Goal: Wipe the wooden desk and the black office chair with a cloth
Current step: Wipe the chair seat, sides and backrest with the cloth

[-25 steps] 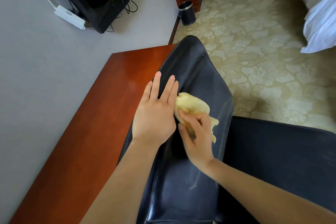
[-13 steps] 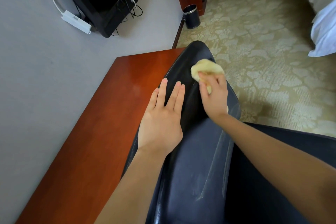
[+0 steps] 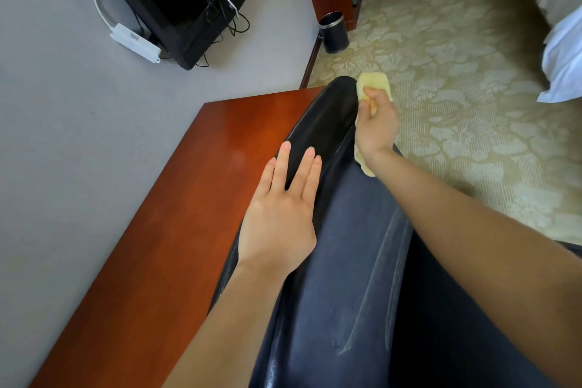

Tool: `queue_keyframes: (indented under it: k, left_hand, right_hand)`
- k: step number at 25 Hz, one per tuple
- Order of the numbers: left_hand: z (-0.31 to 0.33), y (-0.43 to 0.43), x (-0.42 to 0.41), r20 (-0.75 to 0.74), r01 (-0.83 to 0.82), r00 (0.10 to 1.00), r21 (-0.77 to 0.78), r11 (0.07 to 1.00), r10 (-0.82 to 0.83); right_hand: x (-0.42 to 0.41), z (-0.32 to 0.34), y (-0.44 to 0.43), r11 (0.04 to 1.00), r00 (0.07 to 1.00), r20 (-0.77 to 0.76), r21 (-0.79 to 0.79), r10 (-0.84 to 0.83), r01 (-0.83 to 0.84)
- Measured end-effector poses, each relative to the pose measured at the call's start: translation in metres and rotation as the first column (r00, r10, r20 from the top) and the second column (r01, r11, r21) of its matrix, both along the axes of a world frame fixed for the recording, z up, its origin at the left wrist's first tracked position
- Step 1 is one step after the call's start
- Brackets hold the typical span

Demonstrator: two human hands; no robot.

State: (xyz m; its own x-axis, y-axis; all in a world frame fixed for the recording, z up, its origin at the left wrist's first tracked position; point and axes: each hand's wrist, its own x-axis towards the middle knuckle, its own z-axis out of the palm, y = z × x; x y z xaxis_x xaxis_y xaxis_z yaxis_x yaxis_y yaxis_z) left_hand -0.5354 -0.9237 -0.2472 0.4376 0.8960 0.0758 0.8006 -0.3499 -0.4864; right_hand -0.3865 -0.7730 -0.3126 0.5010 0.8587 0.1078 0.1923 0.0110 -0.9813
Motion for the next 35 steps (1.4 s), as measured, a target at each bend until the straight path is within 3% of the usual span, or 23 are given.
queue_keyframes:
  k: [5,8,13,15,18,22,25,31,35]
  left_hand:
    - [0.0,-0.001,0.001,-0.027,0.005,1.0,0.007,1.0,-0.005]
    - [0.001,-0.002,0.002,-0.026,0.001,1.0,-0.001,1.0,-0.001]
    - [0.002,-0.001,0.005,-0.076,-0.011,0.997,0.018,1.0,0.012]
    - [0.002,0.0,0.005,-0.094,-0.015,0.995,0.028,0.999,0.018]
    - [0.001,-0.001,0.006,-0.11,-0.035,0.993,0.012,0.999,0.036]
    - [0.002,0.0,0.006,-0.116,-0.041,0.992,0.005,0.999,0.042]
    - [0.002,0.0,0.007,-0.129,-0.036,0.991,0.007,0.999,0.037]
    - [0.001,0.0,0.004,-0.136,-0.029,0.99,0.02,0.999,0.032]
    - [0.002,0.0,0.004,-0.148,-0.019,0.989,0.023,1.0,0.022]
  right_hand:
    - [-0.03,-0.03,-0.08,0.943,0.948,0.318,0.308,0.024,-0.128]
    - [-0.044,-0.052,-0.122,0.927,0.946,0.322,0.347,0.022,-0.14]
    - [-0.016,-0.081,-0.134,0.839,0.895,0.425,0.432,0.135,-0.331]
    - [-0.004,-0.085,-0.115,0.918,0.908,0.402,0.304,0.12,-0.255]
    - [0.006,-0.087,-0.086,0.998,0.987,0.156,0.045,0.031,-0.039]
    - [0.022,-0.086,-0.049,0.959,0.973,-0.108,-0.223,-0.204,0.176]
    - [0.031,-0.084,-0.035,0.896,0.916,-0.265,-0.408,-0.301,0.176]
    - [-0.022,-0.078,-0.118,0.988,0.972,-0.204,-0.122,-0.117,0.093]
    - [-0.054,-0.086,-0.203,0.991,0.997,-0.035,0.113,0.07,-0.065]
